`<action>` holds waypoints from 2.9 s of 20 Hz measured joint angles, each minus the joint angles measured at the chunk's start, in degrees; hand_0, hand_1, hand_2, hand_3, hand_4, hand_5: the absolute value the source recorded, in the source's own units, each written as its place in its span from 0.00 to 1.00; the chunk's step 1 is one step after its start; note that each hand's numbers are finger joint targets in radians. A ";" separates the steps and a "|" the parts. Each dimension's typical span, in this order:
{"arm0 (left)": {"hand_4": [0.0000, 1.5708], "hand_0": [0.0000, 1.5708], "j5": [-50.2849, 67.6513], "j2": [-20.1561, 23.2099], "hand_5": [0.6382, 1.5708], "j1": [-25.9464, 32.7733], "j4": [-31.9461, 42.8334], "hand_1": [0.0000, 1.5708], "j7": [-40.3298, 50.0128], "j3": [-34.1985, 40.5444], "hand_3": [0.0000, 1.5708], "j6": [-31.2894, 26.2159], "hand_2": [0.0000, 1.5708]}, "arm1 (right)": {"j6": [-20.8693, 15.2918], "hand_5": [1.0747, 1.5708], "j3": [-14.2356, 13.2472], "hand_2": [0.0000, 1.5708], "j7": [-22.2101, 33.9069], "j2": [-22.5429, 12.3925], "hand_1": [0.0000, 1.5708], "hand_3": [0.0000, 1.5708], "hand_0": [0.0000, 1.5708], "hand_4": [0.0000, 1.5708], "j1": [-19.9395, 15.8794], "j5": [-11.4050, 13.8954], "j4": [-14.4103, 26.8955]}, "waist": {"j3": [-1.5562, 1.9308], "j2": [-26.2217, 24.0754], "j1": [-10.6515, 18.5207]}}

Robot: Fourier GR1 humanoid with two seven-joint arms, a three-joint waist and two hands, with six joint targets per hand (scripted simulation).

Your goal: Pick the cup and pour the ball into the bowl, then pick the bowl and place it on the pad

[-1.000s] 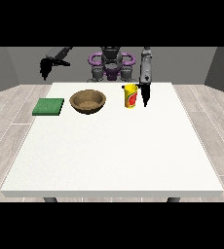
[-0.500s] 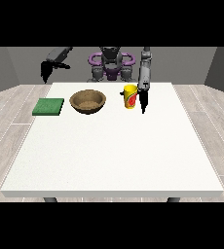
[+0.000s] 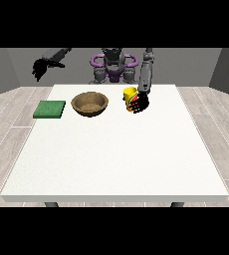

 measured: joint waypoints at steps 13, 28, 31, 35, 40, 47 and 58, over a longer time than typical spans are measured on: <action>1.00 0.94 -16.88 13.87 0.69 -9.65 2.69 0.94 29.06 -10.53 1.00 3.36 1.00 | 0.28 0.99 -1.17 0.00 1.67 -0.40 0.00 0.00 0.00 0.00 2.28 0.97 10.71 | -0.73 -13.63 5.11; 1.00 0.98 -40.04 11.11 0.57 -21.73 2.66 0.98 57.85 -23.49 1.00 6.51 1.00 | 4.10 1.00 -3.45 0.00 -2.34 -3.55 0.00 0.00 0.00 0.00 0.90 0.62 19.85 | -0.88 -16.36 5.27; 1.00 0.99 -46.21 10.58 0.65 -24.13 3.80 0.99 62.87 -27.34 1.00 5.69 1.00 | 4.84 1.00 -3.22 0.00 -2.25 -3.60 0.00 0.00 0.00 0.00 1.21 0.63 20.74 | -0.88 -17.87 4.78; 0.88 0.96 -55.20 8.81 0.82 -26.95 5.39 0.96 68.80 -33.37 1.00 4.45 1.00 | 5.24 1.00 -3.01 0.00 -2.06 -3.51 0.00 0.00 0.00 0.00 0.94 0.62 21.68 | -0.85 -18.98 4.26; 1.00 0.95 -65.33 4.63 0.41 -30.04 7.01 0.95 73.18 -41.74 1.00 -0.52 1.00 | 6.14 1.00 -3.38 0.00 -3.73 -4.40 0.00 0.00 0.00 0.00 0.38 0.96 23.70 | -0.83 -18.34 3.97; 0.94 0.94 -78.92 1.43 0.64 -33.64 10.62 0.94 76.76 -53.19 1.00 -9.61 1.00 | 7.10 1.00 -3.58 0.00 -3.39 -5.02 0.00 0.00 0.00 0.00 -1.18 0.52 25.47 | -0.85 -18.59 3.66; 0.95 0.94 -87.82 -0.16 0.63 -33.93 9.06 0.94 73.72 -56.93 1.00 -17.80 1.00 | 4.96 0.99 -2.80 0.00 -1.10 -3.22 0.00 0.00 0.00 0.07 -0.57 0.92 25.79 | -0.95 -20.66 5.77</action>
